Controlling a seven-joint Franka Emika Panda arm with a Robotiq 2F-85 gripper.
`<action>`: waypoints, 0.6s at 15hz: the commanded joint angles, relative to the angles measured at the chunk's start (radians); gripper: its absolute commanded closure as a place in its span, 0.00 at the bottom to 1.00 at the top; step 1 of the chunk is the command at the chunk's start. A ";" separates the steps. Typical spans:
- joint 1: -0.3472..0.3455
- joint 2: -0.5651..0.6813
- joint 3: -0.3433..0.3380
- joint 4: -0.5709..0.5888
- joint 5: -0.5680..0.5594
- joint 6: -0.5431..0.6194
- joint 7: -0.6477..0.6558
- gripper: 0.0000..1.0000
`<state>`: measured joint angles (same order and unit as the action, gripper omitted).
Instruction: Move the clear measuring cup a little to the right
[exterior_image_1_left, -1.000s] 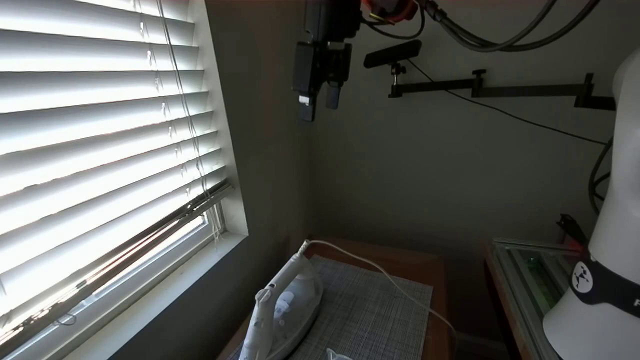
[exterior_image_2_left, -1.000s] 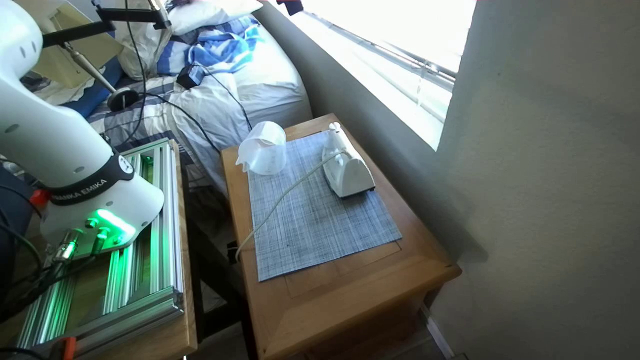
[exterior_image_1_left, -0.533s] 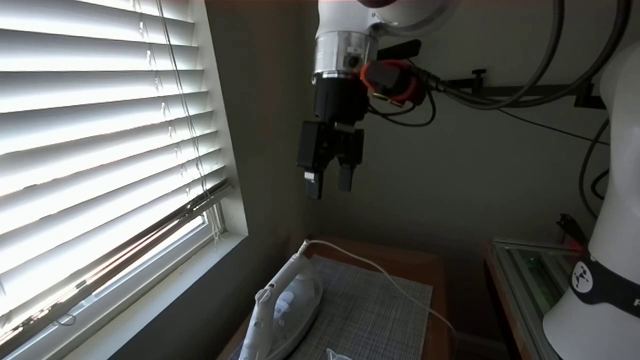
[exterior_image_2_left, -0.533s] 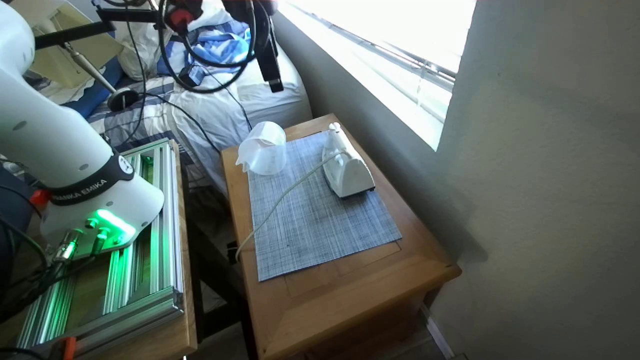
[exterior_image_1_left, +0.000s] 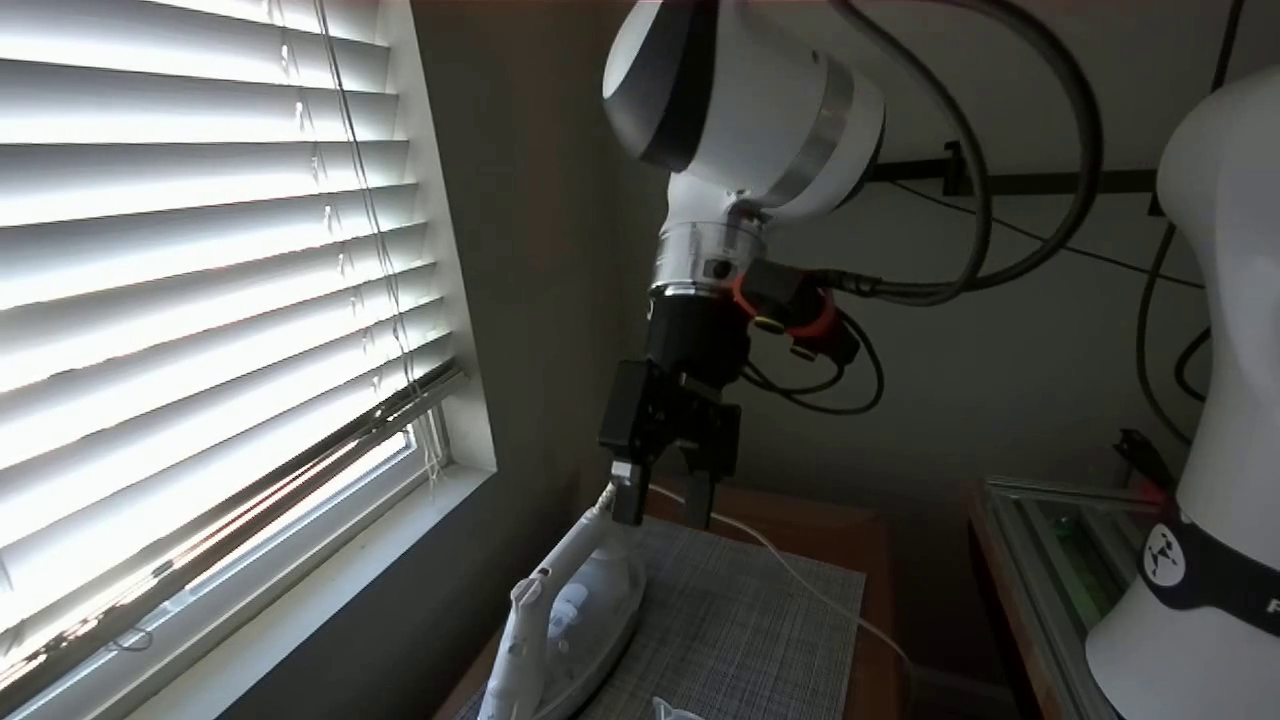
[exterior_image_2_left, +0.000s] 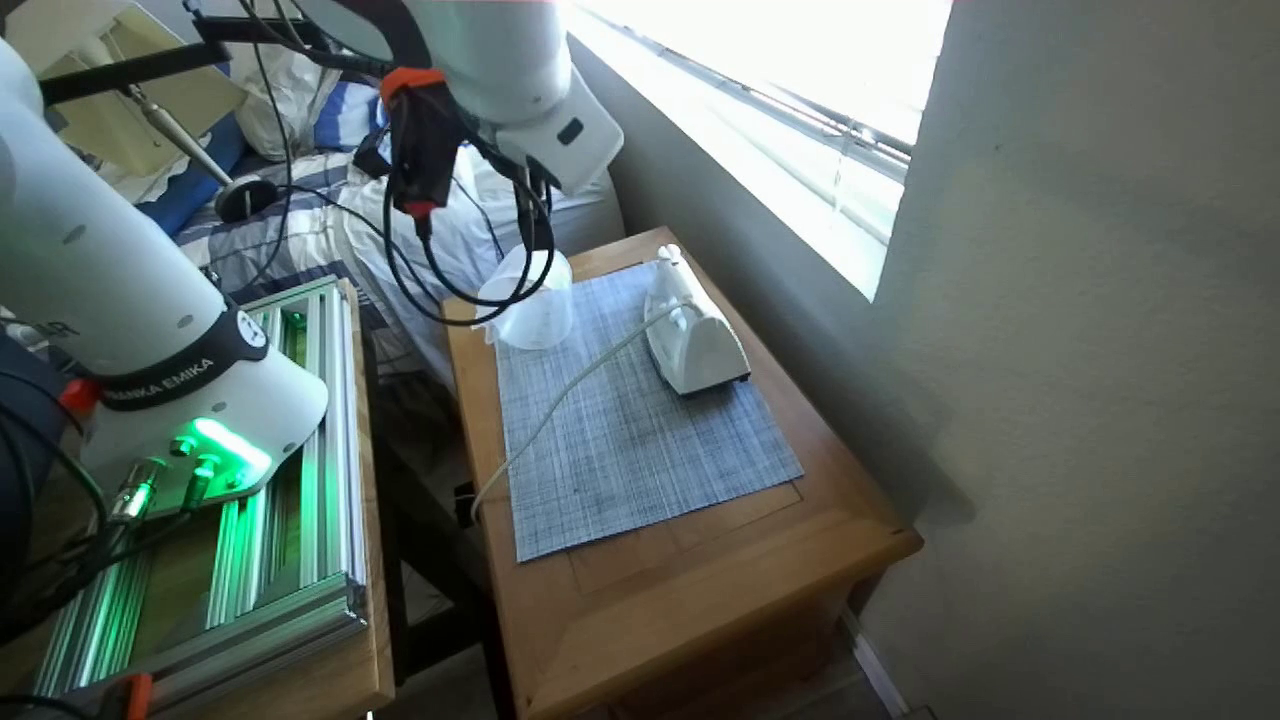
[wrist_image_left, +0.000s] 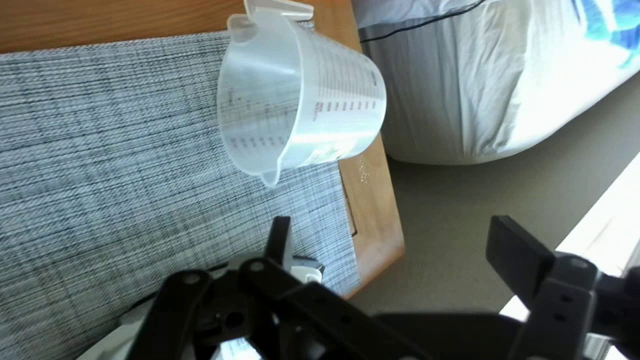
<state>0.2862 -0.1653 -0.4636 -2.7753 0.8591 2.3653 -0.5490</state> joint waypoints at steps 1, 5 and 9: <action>-0.082 0.162 0.110 0.000 0.252 -0.064 -0.260 0.00; -0.177 0.179 0.223 0.002 0.246 -0.061 -0.261 0.00; -0.183 0.203 0.232 0.009 0.258 -0.060 -0.279 0.00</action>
<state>0.2058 0.0402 -0.3326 -2.7665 1.1234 2.3026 -0.8321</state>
